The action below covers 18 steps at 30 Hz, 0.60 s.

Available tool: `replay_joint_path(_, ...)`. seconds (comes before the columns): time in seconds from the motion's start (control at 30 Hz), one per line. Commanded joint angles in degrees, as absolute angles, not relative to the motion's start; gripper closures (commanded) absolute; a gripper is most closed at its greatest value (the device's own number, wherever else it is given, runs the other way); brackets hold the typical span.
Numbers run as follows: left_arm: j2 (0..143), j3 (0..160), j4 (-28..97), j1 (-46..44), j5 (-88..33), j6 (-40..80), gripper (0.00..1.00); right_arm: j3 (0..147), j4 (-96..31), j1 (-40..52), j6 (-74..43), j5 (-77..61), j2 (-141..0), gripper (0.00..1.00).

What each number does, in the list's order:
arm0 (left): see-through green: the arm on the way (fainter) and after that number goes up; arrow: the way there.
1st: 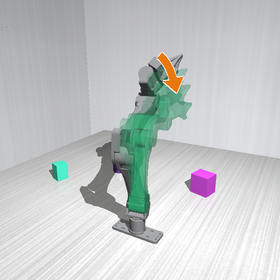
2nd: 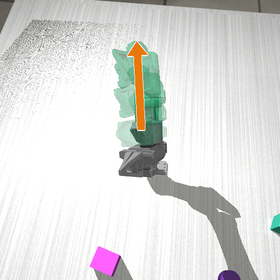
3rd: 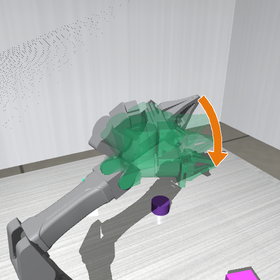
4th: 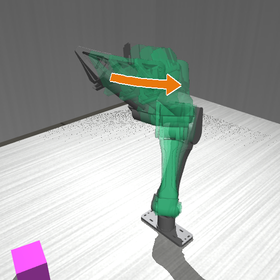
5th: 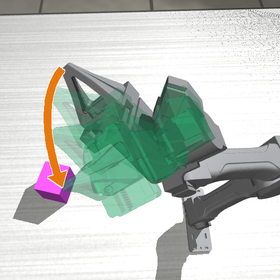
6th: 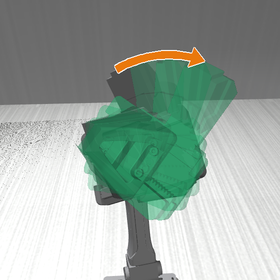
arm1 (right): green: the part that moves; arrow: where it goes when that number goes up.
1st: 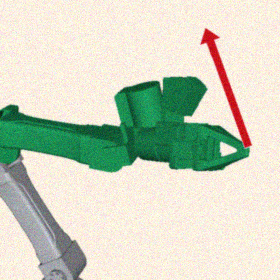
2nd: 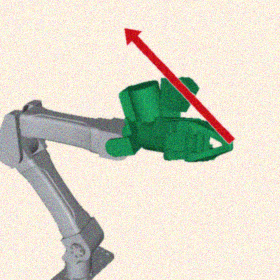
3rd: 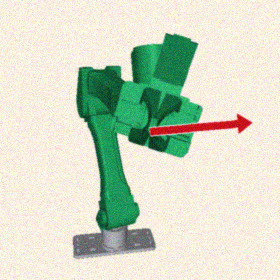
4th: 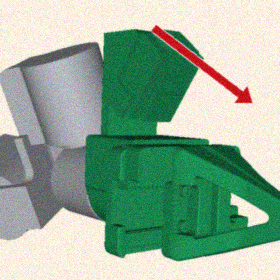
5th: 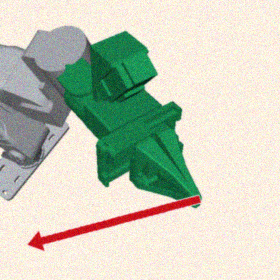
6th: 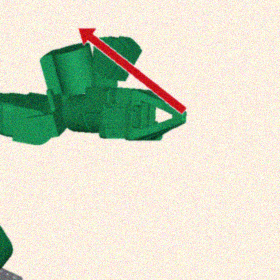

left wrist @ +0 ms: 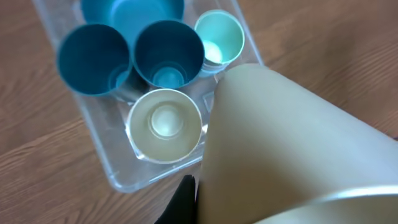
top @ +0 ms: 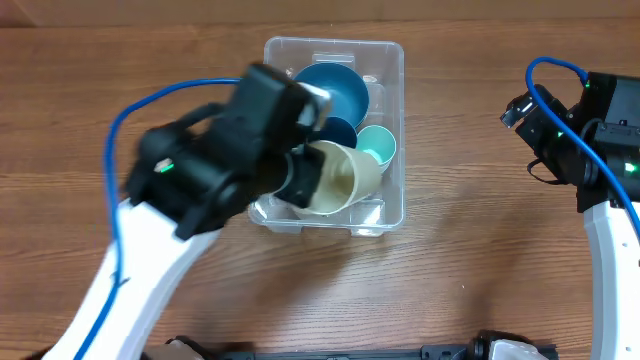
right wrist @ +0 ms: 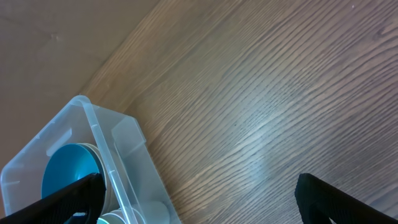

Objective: Pack container
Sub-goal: 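Carry the cream cup into the bin's near-right corner and release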

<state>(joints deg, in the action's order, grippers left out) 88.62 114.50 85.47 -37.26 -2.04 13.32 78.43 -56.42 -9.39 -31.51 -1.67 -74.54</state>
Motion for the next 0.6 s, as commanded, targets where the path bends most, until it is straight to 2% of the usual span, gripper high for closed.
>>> replay_joint_path(0.0,94.72,115.28,85.01,-40.01,3.51,15.11,0.96,79.09,-56.1,-9.5,-31.77,-1.63,-74.61,0.0)
replay_joint_path(0.33,105.43,115.28,81.38,-40.58,4.45,15.44,0.96,79.09,-56.1,-9.5,-31.77,-1.63,-74.61,0.0)
replay_joint_path(0.57,107.59,115.26,81.45,-40.6,3.88,15.44,0.95,79.09,-56.1,-9.5,-31.77,-1.61,-74.61,0.0)
